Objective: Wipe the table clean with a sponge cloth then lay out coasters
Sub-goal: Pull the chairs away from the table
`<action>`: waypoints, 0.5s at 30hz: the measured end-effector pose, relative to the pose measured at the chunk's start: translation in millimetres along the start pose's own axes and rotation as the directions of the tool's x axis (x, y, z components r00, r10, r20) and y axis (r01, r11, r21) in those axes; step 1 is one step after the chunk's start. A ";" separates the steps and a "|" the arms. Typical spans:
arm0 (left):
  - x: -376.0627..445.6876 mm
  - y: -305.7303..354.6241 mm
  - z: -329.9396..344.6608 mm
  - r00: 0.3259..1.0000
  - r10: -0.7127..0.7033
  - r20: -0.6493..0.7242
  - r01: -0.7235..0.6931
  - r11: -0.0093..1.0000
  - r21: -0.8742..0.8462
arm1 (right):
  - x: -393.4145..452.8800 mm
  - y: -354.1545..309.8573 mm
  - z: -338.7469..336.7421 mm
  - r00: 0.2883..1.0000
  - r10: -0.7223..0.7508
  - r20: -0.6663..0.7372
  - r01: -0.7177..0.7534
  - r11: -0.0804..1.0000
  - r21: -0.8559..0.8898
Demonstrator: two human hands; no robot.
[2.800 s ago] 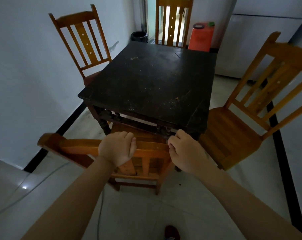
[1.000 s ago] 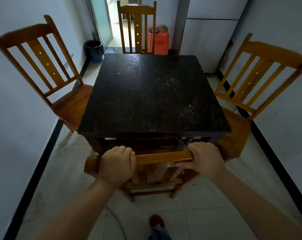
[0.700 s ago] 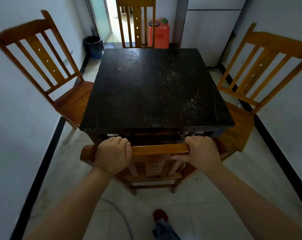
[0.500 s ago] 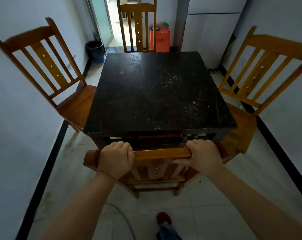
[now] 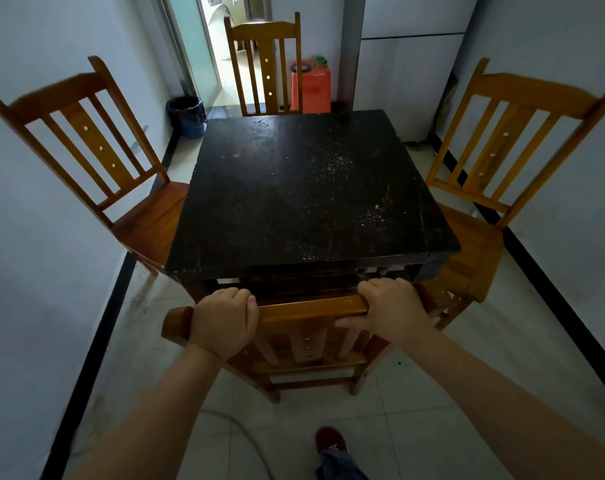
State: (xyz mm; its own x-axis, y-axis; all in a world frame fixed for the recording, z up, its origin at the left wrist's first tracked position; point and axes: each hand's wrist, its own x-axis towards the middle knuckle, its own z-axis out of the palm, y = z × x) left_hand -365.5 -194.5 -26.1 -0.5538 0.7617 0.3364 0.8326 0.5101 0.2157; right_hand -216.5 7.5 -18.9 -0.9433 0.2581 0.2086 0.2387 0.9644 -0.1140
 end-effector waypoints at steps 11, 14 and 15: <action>26.0 18.6 -19.4 0.865 0.030 0.500 -0.172 0.955 0.240 | 7.2 -7.1 -38.9 0.917 0.075 0.393 -0.098 0.995 0.037; 49.1 48.6 -27.6 0.904 -0.068 0.421 -0.034 0.972 0.231 | 12.4 9.7 -67.0 0.942 0.165 0.293 -0.189 0.980 0.055; 60.2 63.1 -27.2 0.919 -0.068 0.389 -0.038 0.966 0.257 | 11.9 23.8 -77.4 0.939 0.227 0.258 -0.250 0.966 0.061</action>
State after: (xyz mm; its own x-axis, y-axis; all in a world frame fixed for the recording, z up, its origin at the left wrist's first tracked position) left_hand -346.1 -127.4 32.8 -0.5679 0.8208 -0.0621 0.8231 0.5665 -0.0395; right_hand -204.2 38.0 56.1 -0.8911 0.4465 -0.0807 0.4528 0.8637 -0.2212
